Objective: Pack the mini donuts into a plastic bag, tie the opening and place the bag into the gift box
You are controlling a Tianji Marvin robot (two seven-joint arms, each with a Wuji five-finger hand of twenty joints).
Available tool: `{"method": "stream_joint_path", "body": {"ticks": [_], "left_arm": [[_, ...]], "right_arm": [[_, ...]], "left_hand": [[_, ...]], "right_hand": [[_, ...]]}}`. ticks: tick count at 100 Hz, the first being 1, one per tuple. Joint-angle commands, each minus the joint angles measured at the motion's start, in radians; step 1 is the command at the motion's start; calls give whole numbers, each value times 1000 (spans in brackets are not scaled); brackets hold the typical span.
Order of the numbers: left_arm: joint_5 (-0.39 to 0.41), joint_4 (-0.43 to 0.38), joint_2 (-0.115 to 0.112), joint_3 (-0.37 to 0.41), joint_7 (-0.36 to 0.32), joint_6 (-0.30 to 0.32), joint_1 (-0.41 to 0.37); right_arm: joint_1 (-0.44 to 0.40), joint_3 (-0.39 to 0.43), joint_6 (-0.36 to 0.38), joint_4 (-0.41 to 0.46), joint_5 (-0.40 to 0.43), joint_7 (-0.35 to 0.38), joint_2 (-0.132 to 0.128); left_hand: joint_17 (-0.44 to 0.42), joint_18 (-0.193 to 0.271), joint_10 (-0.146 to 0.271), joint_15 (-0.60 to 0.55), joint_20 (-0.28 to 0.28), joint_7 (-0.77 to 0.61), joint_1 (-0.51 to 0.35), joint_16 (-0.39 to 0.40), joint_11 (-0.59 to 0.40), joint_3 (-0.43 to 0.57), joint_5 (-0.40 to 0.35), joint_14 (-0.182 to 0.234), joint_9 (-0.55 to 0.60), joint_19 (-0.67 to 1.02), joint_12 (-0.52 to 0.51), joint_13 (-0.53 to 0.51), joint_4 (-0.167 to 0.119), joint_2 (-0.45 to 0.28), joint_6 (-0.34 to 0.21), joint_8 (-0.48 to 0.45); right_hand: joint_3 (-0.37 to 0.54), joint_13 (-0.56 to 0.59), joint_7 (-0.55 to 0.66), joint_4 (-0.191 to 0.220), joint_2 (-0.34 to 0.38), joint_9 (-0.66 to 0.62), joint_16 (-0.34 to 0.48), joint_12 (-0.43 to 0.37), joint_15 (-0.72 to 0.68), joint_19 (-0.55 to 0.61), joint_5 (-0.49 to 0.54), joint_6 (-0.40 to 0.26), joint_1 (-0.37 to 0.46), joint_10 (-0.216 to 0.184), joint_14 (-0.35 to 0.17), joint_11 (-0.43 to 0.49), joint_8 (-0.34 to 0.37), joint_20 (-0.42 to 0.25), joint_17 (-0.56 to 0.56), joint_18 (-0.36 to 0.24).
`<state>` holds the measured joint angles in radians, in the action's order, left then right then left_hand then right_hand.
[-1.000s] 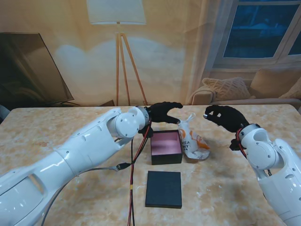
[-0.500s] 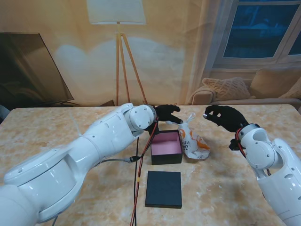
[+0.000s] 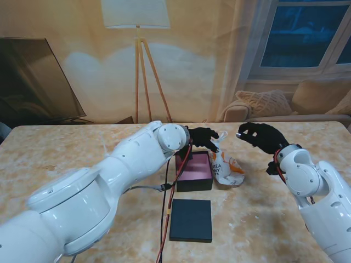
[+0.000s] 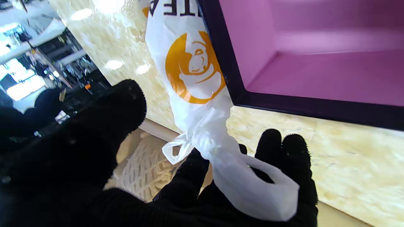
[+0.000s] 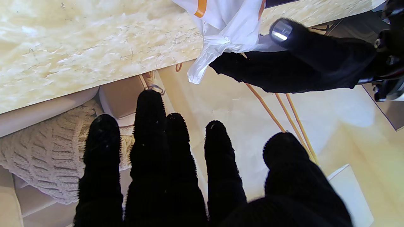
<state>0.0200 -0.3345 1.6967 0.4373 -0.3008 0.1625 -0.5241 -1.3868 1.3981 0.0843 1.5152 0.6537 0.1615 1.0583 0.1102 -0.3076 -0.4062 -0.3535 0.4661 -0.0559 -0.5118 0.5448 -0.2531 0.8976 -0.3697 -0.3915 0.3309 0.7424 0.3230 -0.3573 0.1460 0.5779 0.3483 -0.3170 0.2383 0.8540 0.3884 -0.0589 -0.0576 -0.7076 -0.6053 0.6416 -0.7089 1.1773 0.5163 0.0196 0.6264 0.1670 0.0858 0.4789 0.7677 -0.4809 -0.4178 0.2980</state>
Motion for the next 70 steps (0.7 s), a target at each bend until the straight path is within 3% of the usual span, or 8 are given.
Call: {"method": "stream_joint_path", "body": {"ticks": [1, 20, 33, 49, 64, 70], "left_arm": [[17, -2, 15, -3, -10, 1, 8], [66, 49, 42, -11, 2, 57, 19], [89, 69, 58, -15, 30, 69, 22], [104, 73, 64, -22, 52, 69, 23], [109, 73, 68, -22, 76, 64, 20], [107, 73, 70, -20, 80, 61, 19]], "right_arm": [[-6, -3, -2, 0, 1, 11, 8], [-7, -1, 0, -1, 4, 5, 9], [-6, 0, 0, -3, 3, 3, 9], [-7, 4, 4, -4, 6, 0, 9], [-6, 6, 6, -4, 6, -3, 9], [-6, 6, 5, -4, 5, -3, 10]], "left_hand": [[11, 4, 15, -43, 26, -2, 11, 41, -20, 52, -35, 13, 32, 36, 19, -33, 26, 54, -13, 12], [70, 21, 59, -127, 56, -41, -51, 132, -96, 133, -99, 56, 97, 125, 72, -115, 35, 140, -44, 2], [133, 40, 78, -198, 89, -80, -100, 199, -154, 156, -139, 97, 155, 203, 107, -194, 36, 154, -52, -10], [239, 62, 118, -284, 124, -167, -167, 273, -250, 176, -205, 160, 258, 294, 161, -317, 33, 182, -72, -40], [372, 98, 162, -363, 150, -332, -234, 340, -346, 190, -244, 239, 365, 386, 220, -460, 28, 197, -118, -89], [415, 117, 178, -370, 156, -409, -291, 439, -373, 155, -247, 257, 397, 413, 238, -514, 101, 226, -134, -102]], "right_hand": [[-9, -20, 6, 26, 27, 29, -21, 10, -17, 4, -16, -17, 9, 18, 5, 12, 11, -19, 11, 20], [-9, -19, 7, 26, 24, 28, -20, 10, -18, 4, -13, -18, 12, 16, 1, 14, 12, -19, 11, 19], [-9, -19, 9, 26, 22, 28, -20, 10, -19, 4, -11, -16, 14, 17, 1, 14, 13, -20, 10, 19], [-8, -18, 10, 26, 19, 27, -20, 11, -21, 5, -7, -16, 16, 17, 2, 17, 13, -20, 10, 19], [-7, -17, 12, 26, 18, 26, -21, 11, -23, 6, -2, -15, 19, 17, -2, 19, 14, -20, 9, 18], [-7, -17, 13, 26, 19, 26, -21, 11, -25, 6, 0, -13, 21, 16, -1, 20, 14, -20, 10, 17]]}}
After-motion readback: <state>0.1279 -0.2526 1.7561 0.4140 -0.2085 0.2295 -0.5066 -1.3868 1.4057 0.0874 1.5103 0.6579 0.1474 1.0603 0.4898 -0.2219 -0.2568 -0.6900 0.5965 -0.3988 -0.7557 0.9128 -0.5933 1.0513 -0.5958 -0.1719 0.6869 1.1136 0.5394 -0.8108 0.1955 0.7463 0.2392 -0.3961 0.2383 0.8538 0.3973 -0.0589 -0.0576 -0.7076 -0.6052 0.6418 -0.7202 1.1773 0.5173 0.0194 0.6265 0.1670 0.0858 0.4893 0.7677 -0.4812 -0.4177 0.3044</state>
